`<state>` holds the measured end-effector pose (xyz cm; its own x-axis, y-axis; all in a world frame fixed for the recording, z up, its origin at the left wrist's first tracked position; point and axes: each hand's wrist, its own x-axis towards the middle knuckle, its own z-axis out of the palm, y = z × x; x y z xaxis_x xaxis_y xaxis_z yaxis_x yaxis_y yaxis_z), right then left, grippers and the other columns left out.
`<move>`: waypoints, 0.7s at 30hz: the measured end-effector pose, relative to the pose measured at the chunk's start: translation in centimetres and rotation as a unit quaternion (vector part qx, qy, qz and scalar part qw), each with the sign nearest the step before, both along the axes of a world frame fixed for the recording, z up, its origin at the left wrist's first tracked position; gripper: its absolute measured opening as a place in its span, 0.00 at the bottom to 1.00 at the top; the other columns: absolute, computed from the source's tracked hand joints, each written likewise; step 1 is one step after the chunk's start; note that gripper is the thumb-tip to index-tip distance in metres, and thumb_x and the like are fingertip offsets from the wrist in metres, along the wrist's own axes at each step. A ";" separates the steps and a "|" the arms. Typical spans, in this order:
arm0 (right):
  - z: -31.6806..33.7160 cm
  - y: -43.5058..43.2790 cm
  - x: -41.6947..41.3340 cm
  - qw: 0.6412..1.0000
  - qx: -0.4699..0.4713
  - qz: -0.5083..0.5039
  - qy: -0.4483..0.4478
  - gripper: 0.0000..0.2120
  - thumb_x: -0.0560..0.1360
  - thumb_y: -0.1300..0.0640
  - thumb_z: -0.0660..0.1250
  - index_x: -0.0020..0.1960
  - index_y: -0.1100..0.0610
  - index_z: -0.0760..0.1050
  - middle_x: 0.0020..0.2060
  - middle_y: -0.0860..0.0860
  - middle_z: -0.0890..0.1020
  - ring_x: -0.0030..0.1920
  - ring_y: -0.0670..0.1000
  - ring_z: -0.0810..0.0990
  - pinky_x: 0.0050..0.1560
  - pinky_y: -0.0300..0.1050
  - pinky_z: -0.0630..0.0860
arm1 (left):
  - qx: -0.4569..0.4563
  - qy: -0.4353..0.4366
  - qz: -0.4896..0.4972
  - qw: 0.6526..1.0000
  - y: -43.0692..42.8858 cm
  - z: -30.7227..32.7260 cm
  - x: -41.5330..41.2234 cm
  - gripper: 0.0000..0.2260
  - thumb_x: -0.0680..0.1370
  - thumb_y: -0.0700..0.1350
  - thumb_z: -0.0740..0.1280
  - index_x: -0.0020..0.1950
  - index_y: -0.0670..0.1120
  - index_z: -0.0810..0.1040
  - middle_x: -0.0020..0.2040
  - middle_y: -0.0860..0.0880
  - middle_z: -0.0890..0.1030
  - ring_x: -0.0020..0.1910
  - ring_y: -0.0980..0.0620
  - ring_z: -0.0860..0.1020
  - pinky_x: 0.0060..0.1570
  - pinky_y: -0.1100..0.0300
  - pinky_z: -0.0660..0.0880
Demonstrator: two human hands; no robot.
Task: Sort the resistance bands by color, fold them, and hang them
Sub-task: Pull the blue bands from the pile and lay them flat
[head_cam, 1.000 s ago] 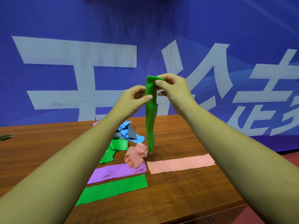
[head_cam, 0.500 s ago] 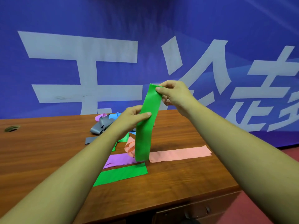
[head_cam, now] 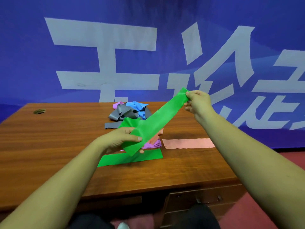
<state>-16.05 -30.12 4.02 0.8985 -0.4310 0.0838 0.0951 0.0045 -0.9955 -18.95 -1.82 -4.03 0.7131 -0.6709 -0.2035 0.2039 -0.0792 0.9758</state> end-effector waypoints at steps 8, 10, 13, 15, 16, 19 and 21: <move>-7.2 0.7 -2.2 0.998 -0.027 -0.002 0.056 0.06 0.77 0.63 0.65 0.42 0.56 0.76 0.36 0.54 0.80 0.32 0.49 0.77 0.24 0.37 0.68 | 0.017 -0.003 0.121 0.992 6.0 -3.2 -1.4 0.27 0.57 0.49 0.83 0.50 0.40 0.81 0.43 0.38 0.83 0.35 0.46 0.82 0.35 0.60 0.80; -9.1 1.4 -2.9 0.997 -0.012 0.018 0.076 0.05 0.77 0.65 0.65 0.44 0.59 0.77 0.35 0.54 0.80 0.32 0.49 0.77 0.26 0.37 0.70 | 0.025 -0.012 0.175 0.984 7.4 -4.0 -1.6 0.19 0.65 0.44 0.79 0.51 0.38 0.78 0.43 0.36 0.83 0.35 0.45 0.83 0.34 0.60 0.80; -11.2 2.5 -3.8 0.990 0.028 0.065 0.119 0.04 0.77 0.67 0.64 0.46 0.61 0.78 0.32 0.54 0.83 0.28 0.48 0.80 0.29 0.39 0.76 | 0.063 -0.038 0.256 0.964 9.5 -5.2 -1.8 0.04 0.76 0.35 0.69 0.47 0.39 0.74 0.41 0.35 0.82 0.34 0.46 0.83 0.33 0.61 0.81; -12.4 3.0 -4.0 0.984 0.056 0.087 0.144 0.03 0.77 0.68 0.64 0.46 0.63 0.76 0.34 0.58 0.84 0.32 0.52 0.83 0.34 0.44 0.82 | 0.095 -0.063 0.278 0.954 10.5 -5.9 -2.2 0.04 0.77 0.34 0.67 0.45 0.40 0.73 0.34 0.40 0.82 0.31 0.50 0.83 0.31 0.63 0.79; -12.9 3.2 -3.9 0.982 0.054 0.088 0.156 0.03 0.76 0.68 0.65 0.47 0.63 0.76 0.38 0.61 0.84 0.36 0.56 0.83 0.41 0.48 0.82 | 0.106 -0.071 0.288 0.949 11.0 -6.1 -2.4 0.04 0.77 0.34 0.67 0.44 0.40 0.74 0.33 0.43 0.82 0.29 0.52 0.82 0.30 0.64 0.78; -14.1 3.9 -4.0 0.980 -0.010 0.074 0.182 0.04 0.76 0.65 0.66 0.43 0.60 0.77 0.41 0.62 0.82 0.37 0.56 0.79 0.38 0.45 0.77 | 0.123 -0.073 0.305 0.941 11.9 -6.8 -2.8 0.03 0.78 0.33 0.65 0.50 0.37 0.77 0.38 0.42 0.80 0.27 0.54 0.80 0.28 0.65 0.77; -14.7 4.3 -4.1 0.978 -0.066 0.067 0.188 0.05 0.75 0.63 0.68 0.40 0.58 0.78 0.35 0.57 0.80 0.31 0.51 0.75 0.28 0.39 0.71 | 0.165 -0.103 0.325 0.925 12.5 -7.5 -2.8 0.06 0.79 0.33 0.65 0.54 0.37 0.77 0.39 0.41 0.78 0.26 0.57 0.79 0.27 0.67 0.76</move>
